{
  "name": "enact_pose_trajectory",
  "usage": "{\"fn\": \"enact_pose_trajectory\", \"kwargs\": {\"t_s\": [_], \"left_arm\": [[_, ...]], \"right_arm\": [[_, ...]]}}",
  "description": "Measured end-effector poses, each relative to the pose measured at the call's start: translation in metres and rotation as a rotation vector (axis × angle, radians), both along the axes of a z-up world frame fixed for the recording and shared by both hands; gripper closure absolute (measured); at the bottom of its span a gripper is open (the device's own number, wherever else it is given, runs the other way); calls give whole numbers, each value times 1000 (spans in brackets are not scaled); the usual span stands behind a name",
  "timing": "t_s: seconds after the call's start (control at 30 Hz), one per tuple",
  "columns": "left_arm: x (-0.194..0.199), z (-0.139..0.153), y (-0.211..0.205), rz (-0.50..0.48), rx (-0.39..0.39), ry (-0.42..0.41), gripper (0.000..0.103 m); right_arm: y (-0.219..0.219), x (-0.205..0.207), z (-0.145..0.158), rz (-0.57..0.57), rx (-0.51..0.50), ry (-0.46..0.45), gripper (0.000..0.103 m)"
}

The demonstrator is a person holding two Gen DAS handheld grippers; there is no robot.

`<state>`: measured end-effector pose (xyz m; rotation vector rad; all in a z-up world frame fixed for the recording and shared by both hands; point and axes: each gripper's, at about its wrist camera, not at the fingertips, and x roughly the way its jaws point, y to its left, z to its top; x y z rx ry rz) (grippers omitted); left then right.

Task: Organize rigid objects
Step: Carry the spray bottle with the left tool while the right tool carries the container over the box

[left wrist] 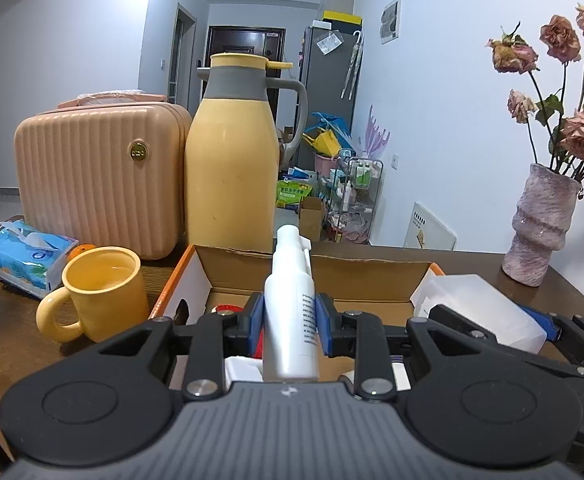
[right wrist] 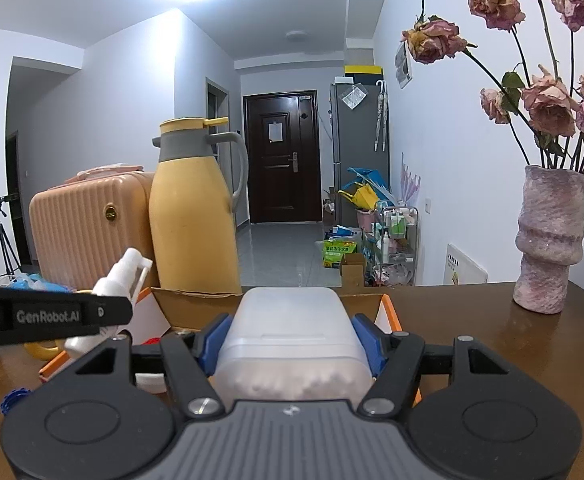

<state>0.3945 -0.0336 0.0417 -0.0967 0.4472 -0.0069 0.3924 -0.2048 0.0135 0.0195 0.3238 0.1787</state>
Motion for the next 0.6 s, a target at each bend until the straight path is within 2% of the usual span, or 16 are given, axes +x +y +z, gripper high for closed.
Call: {"fn": "enact_pose_trajectory", "kwargs": {"t_s": [0.6], "left_arm": [[48, -16, -2, 1, 27, 51, 75]], "right_arm": [[-2, 53, -13, -18, -30, 50, 38]]}}
